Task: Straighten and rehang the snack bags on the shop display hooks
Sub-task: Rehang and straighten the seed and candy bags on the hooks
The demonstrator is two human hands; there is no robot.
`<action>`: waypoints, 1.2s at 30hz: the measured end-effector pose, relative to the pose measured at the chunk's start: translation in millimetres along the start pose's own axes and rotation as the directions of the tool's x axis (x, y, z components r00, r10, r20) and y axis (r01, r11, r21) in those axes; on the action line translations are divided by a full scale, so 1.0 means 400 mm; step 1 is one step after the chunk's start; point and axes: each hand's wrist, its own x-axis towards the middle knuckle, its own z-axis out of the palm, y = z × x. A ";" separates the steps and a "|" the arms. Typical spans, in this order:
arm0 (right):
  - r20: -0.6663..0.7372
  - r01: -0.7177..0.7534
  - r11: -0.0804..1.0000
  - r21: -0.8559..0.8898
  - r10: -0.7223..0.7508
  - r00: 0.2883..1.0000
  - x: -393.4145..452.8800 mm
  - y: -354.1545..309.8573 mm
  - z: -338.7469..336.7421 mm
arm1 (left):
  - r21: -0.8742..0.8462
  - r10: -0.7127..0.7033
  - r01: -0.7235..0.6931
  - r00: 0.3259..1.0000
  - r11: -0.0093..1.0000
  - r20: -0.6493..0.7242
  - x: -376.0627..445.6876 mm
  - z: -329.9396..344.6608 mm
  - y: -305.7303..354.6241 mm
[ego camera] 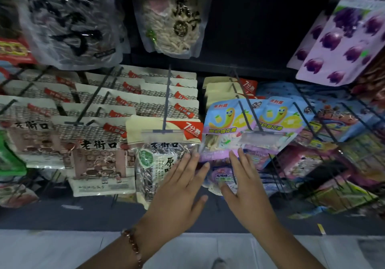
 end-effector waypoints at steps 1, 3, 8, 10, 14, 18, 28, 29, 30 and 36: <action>-0.009 -0.016 1.000 0.008 0.016 1.000 0.002 0.015 -0.015 | 0.010 0.012 -0.012 1.000 1.000 0.002 0.022 0.005 0.017; -0.022 -0.061 0.997 0.038 0.062 0.998 0.010 0.052 -0.046 | 0.031 0.016 -0.017 1.000 0.999 0.026 0.066 0.018 0.048; -0.080 -0.124 0.992 0.025 0.125 0.989 0.064 0.151 -0.131 | 0.130 -0.023 0.011 0.995 0.992 0.092 0.162 0.041 0.112; -0.085 -0.126 0.992 0.024 0.127 0.988 0.092 0.180 -0.164 | 0.178 -0.040 0.026 0.996 0.984 0.077 0.209 0.040 0.125; -0.075 -0.038 0.997 0.073 0.043 0.996 0.163 0.218 -0.232 | 0.268 -0.116 0.102 0.993 0.958 0.037 0.323 0.010 0.132; -0.060 0.062 0.997 0.044 -0.059 0.996 0.263 0.233 -0.273 | 0.345 -0.205 0.201 0.979 0.917 -0.025 0.409 -0.014 0.118; -0.130 0.232 0.972 -0.042 -0.235 0.963 0.392 0.216 -0.277 | 0.187 -0.412 0.411 0.910 0.892 -0.036 0.518 -0.077 0.120; -0.135 0.237 0.971 -0.021 -0.238 0.962 0.393 0.217 -0.274 | 0.161 -0.393 0.394 0.919 0.905 -0.040 0.515 -0.080 0.118; -0.134 0.243 0.970 0.008 -0.240 0.961 0.392 0.220 -0.270 | 0.138 -0.367 0.368 0.929 0.919 -0.034 0.508 -0.083 0.116; -0.097 0.281 0.952 0.124 -0.270 0.958 0.329 0.233 -0.269 | 0.132 -0.065 0.069 0.997 0.989 -0.034 0.421 -0.106 0.099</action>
